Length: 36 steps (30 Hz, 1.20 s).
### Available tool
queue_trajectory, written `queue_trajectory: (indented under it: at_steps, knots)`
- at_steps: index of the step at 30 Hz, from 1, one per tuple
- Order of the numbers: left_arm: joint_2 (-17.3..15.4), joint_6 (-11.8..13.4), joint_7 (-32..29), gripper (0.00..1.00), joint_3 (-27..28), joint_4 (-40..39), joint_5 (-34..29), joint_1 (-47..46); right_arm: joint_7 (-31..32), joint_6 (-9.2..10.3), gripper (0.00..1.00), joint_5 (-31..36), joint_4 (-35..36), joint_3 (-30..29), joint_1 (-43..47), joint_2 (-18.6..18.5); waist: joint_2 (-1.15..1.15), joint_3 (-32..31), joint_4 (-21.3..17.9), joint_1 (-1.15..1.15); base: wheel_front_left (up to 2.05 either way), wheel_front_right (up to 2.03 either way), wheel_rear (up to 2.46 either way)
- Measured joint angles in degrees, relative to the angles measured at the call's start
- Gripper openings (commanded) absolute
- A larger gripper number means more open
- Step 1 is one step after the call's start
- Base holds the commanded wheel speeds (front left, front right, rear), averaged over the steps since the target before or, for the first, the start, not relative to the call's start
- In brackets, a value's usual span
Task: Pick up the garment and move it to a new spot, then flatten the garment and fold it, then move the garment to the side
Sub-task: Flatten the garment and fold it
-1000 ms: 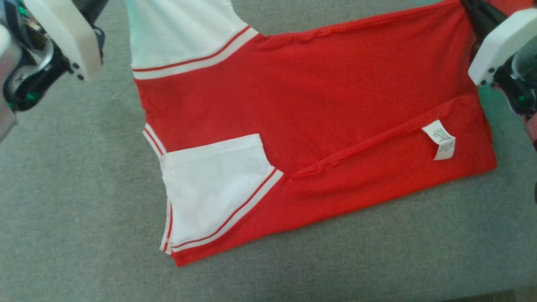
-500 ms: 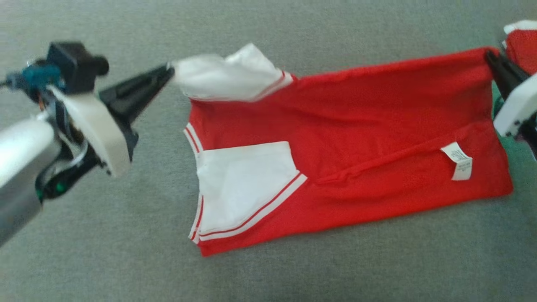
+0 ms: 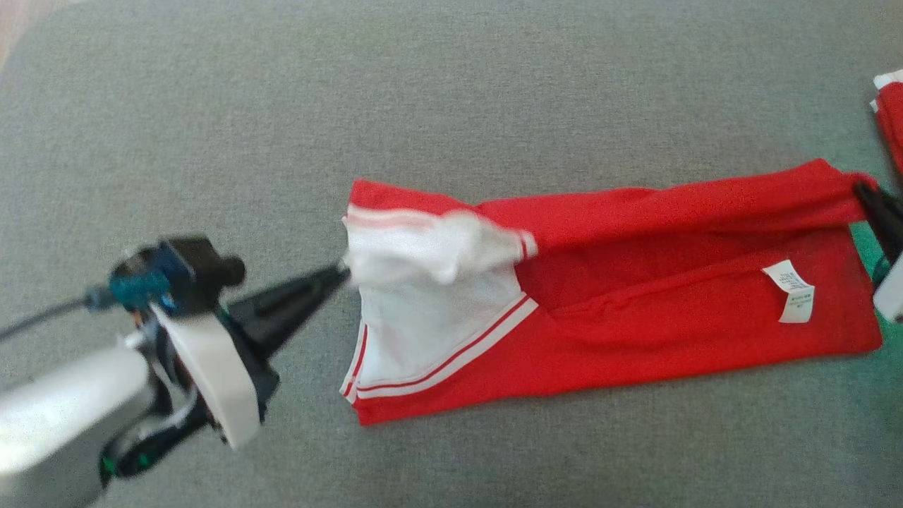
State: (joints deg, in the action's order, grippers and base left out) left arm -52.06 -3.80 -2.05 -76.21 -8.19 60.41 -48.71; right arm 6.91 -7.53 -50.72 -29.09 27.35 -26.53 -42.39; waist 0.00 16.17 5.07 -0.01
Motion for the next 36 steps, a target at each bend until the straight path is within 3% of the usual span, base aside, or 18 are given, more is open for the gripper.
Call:
queue_trajectory:
  at_steps: [9,18,19,20,21,22,23,24,26,30,34,36]
  knots:
    - [2.0,3.0,-0.8,0.00,0.1,-2.2,-2.5,8.0,3.6,0.00,0.00,4.2,7.9,-9.7,10.8,0.3,0.00,-0.1,0.2,0.00,0.00,0.00,0.00]
    - [2.7,3.9,0.7,0.00,0.2,-1.9,-2.4,11.6,7.9,0.00,0.01,10.1,12.2,-18.4,17.4,4.9,0.00,0.4,0.4,0.00,0.00,0.00,0.00]
    - [3.1,3.9,0.7,0.00,0.2,-1.9,-2.4,11.6,8.3,0.00,0.20,10.8,12.6,-19.3,17.8,5.6,0.00,0.5,0.4,0.01,0.00,0.00,0.00]
    - [3.5,3.9,0.7,0.04,0.2,-1.7,-2.4,11.6,8.5,0.00,0.53,11.6,12.8,-20.1,17.9,6.3,0.00,0.7,0.4,0.01,0.00,0.00,0.00]
    - [4.1,4.1,1.1,0.04,0.2,-1.4,-2.5,11.7,8.9,0.00,0.53,12.6,12.9,-20.9,17.9,7.2,0.00,0.8,0.5,0.01,0.00,0.00,0.00]
    - [4.7,4.5,1.7,0.40,0.2,-1.2,-2.8,11.8,9.0,0.00,1.00,13.4,13.0,-21.6,17.8,8.0,0.00,0.8,0.5,0.01,0.00,0.00,0.00]
    - [5.4,5.2,2.5,0.91,0.3,-0.8,-3.2,11.8,9.0,0.00,1.00,14.4,13.0,-22.3,17.9,8.8,0.00,0.9,0.5,0.01,0.00,0.00,0.00]
    - [6.0,5.9,3.2,1.00,0.4,-0.1,-3.5,12.0,8.8,0.00,1.00,15.3,13.2,-23.0,17.8,9.8,0.00,0.9,0.5,0.01,0.00,0.00,0.00]
    - [7.3,8.3,4.3,1.00,0.4,2.2,-5.0,12.8,7.5,0.00,1.00,17.3,13.6,-23.8,17.9,11.4,0.00,0.6,0.5,0.01,0.00,0.00,0.00]
    - [11.5,16.8,12.4,1.00,4.3,7.2,-6.9,15.6,4.5,0.00,1.00,20.1,13.8,-26.2,18.9,14.6,0.00,-0.6,0.6,0.01,0.00,0.00,0.00]
    - [17.8,23.8,16.3,1.00,11.7,9.2,-7.1,20.6,2.1,0.00,1.00,20.2,14.5,-29.5,23.2,18.7,0.00,-2.6,1.3,0.00,0.00,0.00,0.00]
    - [21.1,26.1,16.3,1.00,19.0,8.6,-9.6,24.5,1.7,0.00,1.00,20.2,15.1,-30.3,25.3,20.4,0.00,-3.6,1.9,0.00,0.00,0.00,0.00]
